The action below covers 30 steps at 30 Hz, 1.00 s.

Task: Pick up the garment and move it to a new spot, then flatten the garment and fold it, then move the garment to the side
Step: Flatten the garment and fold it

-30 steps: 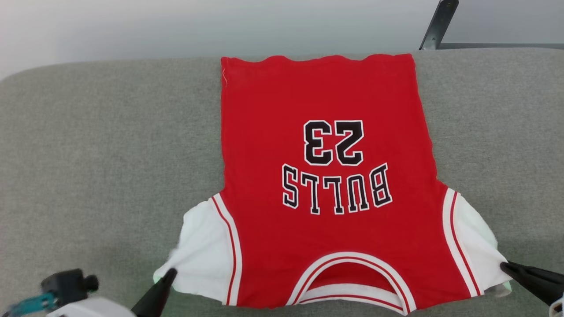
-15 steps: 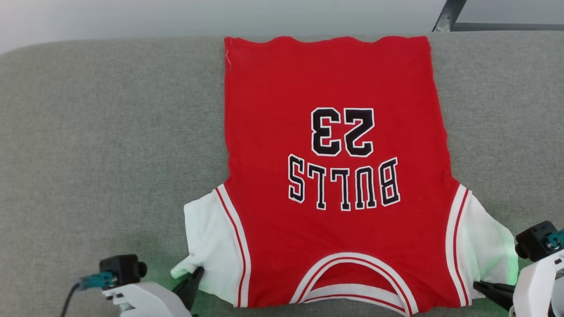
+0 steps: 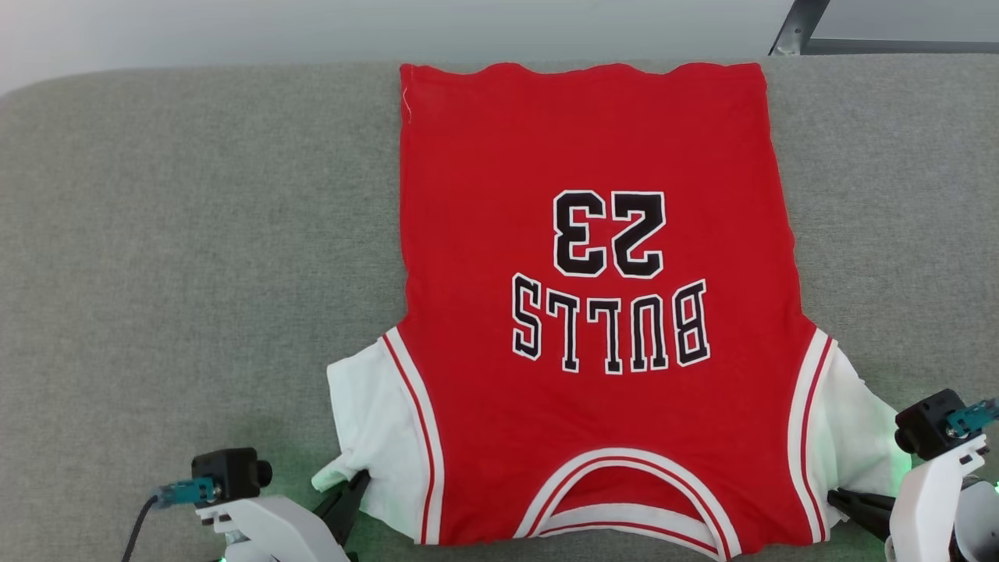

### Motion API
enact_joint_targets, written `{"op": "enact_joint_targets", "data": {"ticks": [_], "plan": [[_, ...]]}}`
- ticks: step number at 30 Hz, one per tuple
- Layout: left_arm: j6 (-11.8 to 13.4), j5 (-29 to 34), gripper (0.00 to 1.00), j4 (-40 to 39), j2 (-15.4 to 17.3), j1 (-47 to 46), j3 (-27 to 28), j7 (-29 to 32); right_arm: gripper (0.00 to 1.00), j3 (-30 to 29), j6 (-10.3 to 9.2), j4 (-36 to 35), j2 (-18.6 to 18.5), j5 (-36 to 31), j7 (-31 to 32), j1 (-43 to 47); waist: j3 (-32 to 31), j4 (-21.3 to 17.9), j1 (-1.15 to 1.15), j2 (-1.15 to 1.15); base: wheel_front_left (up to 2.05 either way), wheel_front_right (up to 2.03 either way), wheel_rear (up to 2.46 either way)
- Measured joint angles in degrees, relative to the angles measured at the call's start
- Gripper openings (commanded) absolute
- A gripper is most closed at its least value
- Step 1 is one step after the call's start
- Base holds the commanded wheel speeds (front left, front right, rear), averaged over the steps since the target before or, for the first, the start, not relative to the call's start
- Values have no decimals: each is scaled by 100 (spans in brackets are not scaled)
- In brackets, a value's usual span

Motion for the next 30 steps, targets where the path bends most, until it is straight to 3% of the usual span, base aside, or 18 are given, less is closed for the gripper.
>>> {"op": "enact_joint_targets", "data": {"ticks": [1, 2, 3, 4, 8, 15, 20, 25, 30], "plan": [[-29, -2, 0, 41, -10, -12, -2, -5, 0, 43, 0, 15, -7, -15, -66, -11, -5, -4, 0, 0, 0, 0, 0], [-42, -7, 0, 69, -16, -15, -4, -22, 9, 90, 0, 32, -12, -29, -127, -40, -11, -10, 0, 0, 0, 0, 0], [-49, -8, 0, 88, -31, -21, -3, -41, 44, 114, 0, 40, -18, -30, -198, -73, -18, -16, 0, 0, 0, 0, 0], [-51, -11, 0, 101, -42, -21, -2, -53, 100, 129, 0, 27, -27, -52, -296, -81, -26, -22, 0, 0, 0, 0, 0], [-33, -12, 0, 43, -38, 2, 4, -91, 100, -65, -13, -314, -27, 105, -547, -185, -62, -43, 0, 0, 0, 0, 0], [178, 141, 0, -527, 69, 82, -20, -107, 100, -1296, -26, -1255, -782, 636, -323, -202, -46, 42, 0, 0, 0, 0, 0], [333, 324, 0, -1001, 107, -45, -115, -4, 100, -1981, -26, -1210, -1014, 525, 16, -621, 50, 229, 0, 0, 0, 0, 0], [390, 446, 0, -1383, 76, -240, -235, 58, 100, -2107, -26, -482, -569, -146, 51, -1752, 277, 426, 0, 0, 0, 0, 0], [361, 561, 0, -1433, -51, -450, -401, 89, 100, -1880, -26, 704, -2, -860, 62, -2952, 518, 709, 0, 0, 0, 0, 0]]}}
